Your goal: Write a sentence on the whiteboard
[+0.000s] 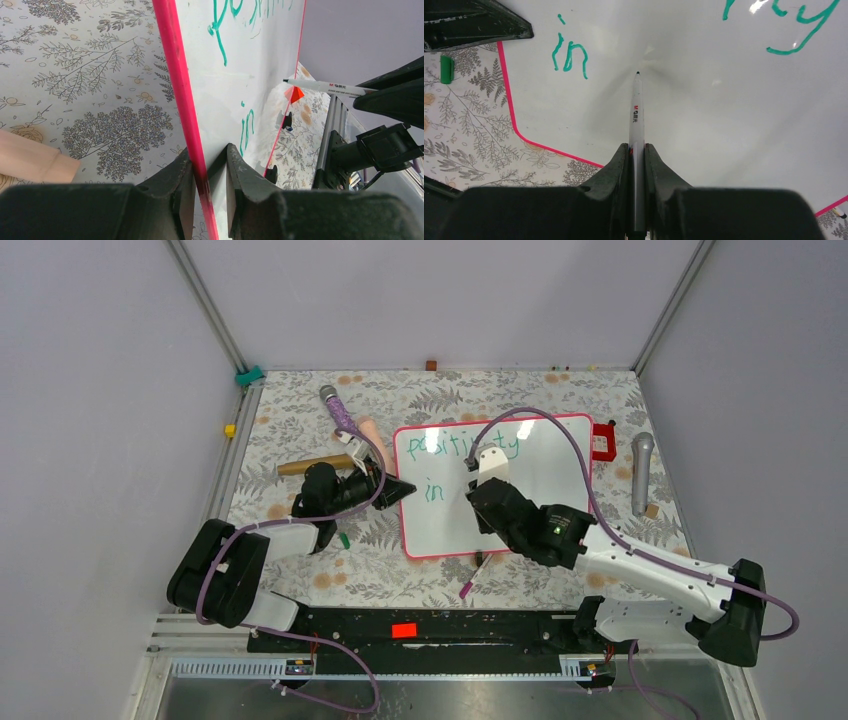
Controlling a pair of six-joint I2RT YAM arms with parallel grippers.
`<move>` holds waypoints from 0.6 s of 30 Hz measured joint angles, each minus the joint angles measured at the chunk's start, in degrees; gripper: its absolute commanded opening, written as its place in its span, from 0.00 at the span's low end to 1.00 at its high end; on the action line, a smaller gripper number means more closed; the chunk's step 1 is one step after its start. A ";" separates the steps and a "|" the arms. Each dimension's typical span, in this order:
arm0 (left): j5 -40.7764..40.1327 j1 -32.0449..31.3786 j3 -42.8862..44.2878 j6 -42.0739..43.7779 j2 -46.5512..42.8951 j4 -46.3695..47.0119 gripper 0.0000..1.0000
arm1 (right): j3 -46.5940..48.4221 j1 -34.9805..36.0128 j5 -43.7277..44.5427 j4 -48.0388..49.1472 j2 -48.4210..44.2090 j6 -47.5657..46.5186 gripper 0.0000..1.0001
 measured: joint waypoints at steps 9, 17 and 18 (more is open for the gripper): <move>-0.04 0.00 -0.17 0.00 -0.04 0.20 0.00 | 1.27 -0.02 2.01 -2.49 0.00 -0.35 0.00; -0.24 -0.09 -0.22 0.00 -0.11 0.33 0.00 | 2.05 -0.02 3.39 -3.82 1.73 -0.35 0.00; -0.24 -0.09 -0.22 0.00 -0.11 0.33 0.00 | 2.12 -0.02 3.69 -4.13 1.95 -0.33 0.00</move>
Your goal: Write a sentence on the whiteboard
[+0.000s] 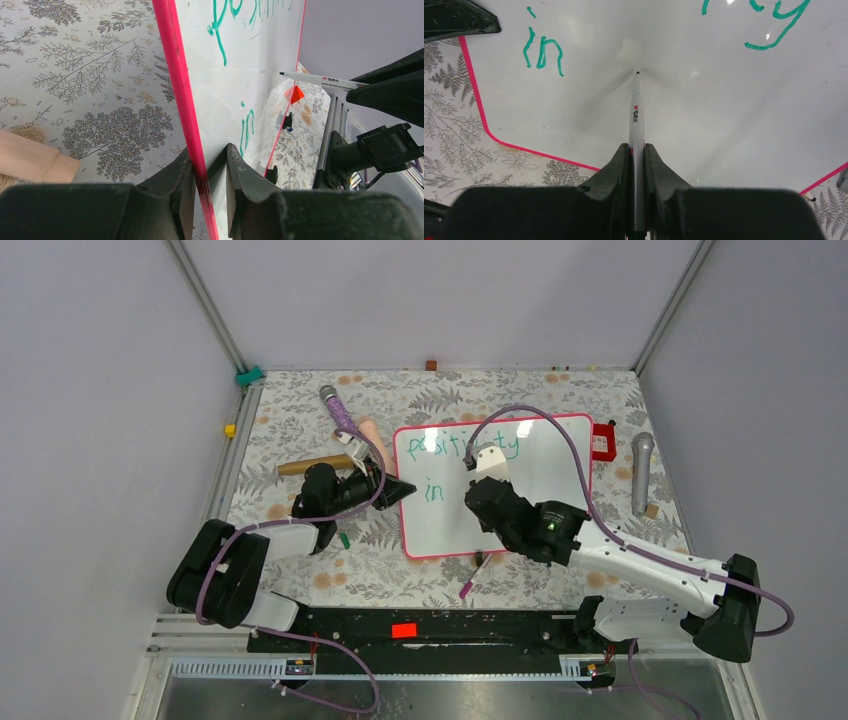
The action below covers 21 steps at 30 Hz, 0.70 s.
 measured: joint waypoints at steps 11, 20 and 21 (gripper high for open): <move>-0.20 -0.11 0.00 0.00 -0.02 0.00 0.00 | 1.77 -0.26 2.84 -1.20 2.89 -0.04 0.00; -0.50 -0.13 -0.02 0.04 -0.02 -0.11 0.00 | 3.15 -0.26 2.08 -0.87 4.83 -1.38 0.00; -0.52 -0.13 -0.02 0.04 -0.02 -0.11 0.00 | 3.15 -0.26 1.75 -0.81 4.83 -1.51 0.00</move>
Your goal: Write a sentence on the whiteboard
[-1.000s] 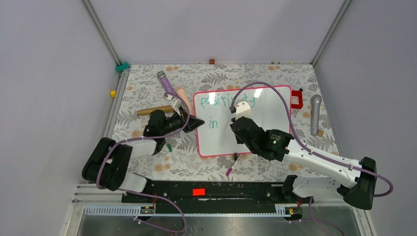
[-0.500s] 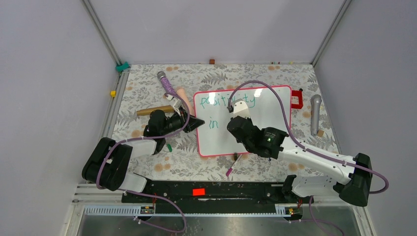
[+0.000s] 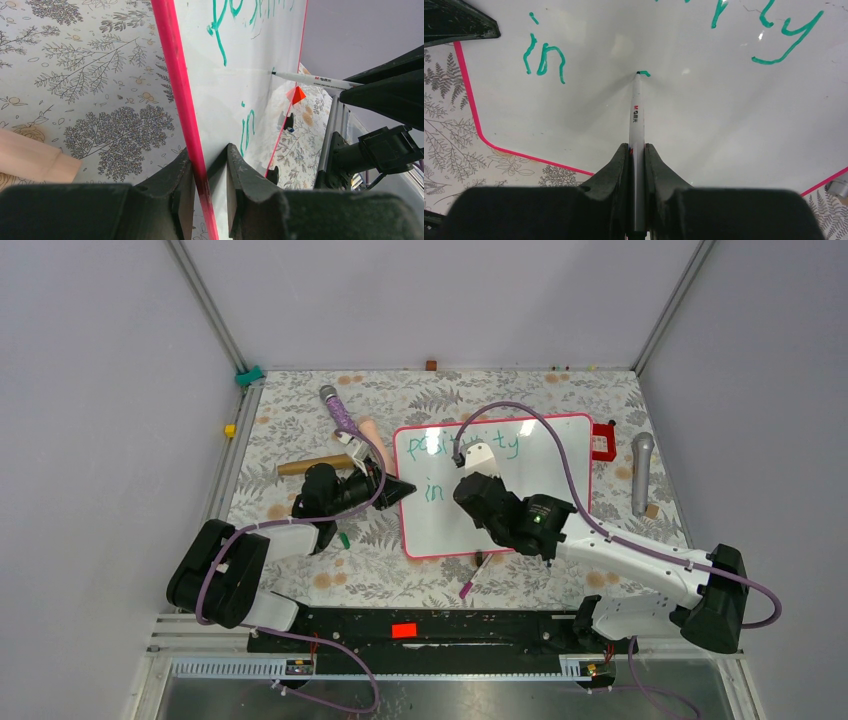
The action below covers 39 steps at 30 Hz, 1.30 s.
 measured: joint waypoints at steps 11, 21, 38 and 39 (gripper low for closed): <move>-0.13 -0.07 -0.04 0.00 0.00 0.07 0.00 | -1.03 -0.07 -5.29 0.15 -0.26 -0.17 0.00; -0.33 -0.15 -0.04 0.04 0.00 0.09 0.00 | -1.07 -0.07 -2.51 -0.90 -0.76 -0.20 0.00; -0.57 -0.22 -0.04 0.15 0.00 0.04 0.00 | 0.50 -0.96 -0.59 -1.53 -0.11 -1.05 0.00; -0.57 -0.22 -0.04 0.15 0.00 0.02 0.00 | 0.50 -0.98 -0.68 -1.53 -0.11 -1.05 0.00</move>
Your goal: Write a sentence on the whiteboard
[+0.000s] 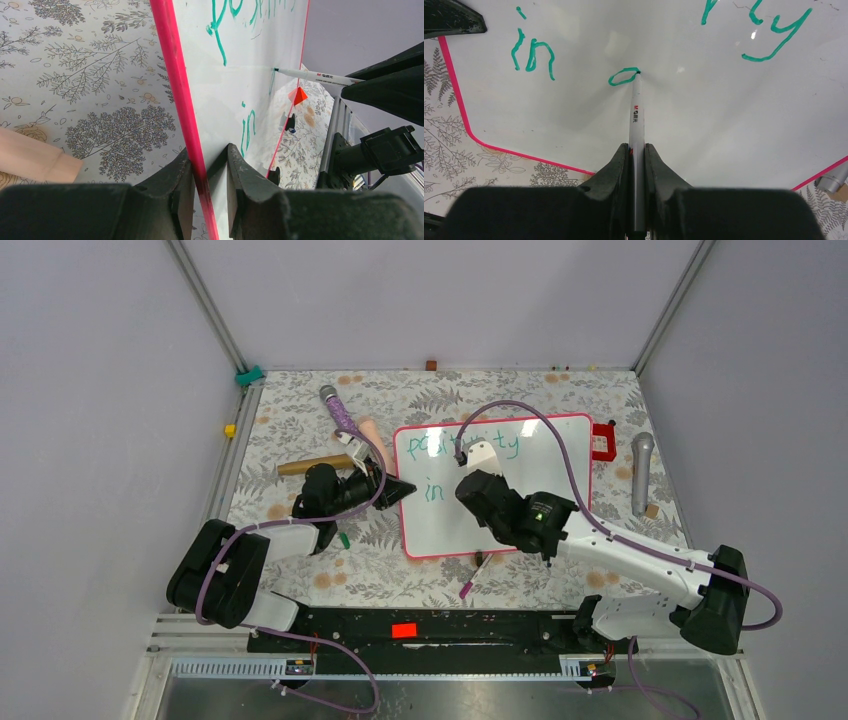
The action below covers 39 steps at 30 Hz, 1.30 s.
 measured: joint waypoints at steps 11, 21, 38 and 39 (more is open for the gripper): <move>-0.02 0.00 0.00 0.00 0.00 0.00 0.00 | -1.01 -0.11 -3.54 -0.57 -0.61 1.18 0.00; -0.07 -0.09 -0.02 0.02 -0.13 -0.02 0.00 | -1.01 -0.13 -3.23 -3.06 -2.14 1.55 0.00; -0.31 -0.20 -0.02 0.02 -0.20 -0.09 0.00 | -1.01 -2.89 -2.84 -3.04 -5.73 1.44 0.00; -0.33 -0.20 -0.02 0.02 -0.20 -0.09 0.00 | -1.01 -2.93 -2.84 -3.04 -5.44 1.40 0.00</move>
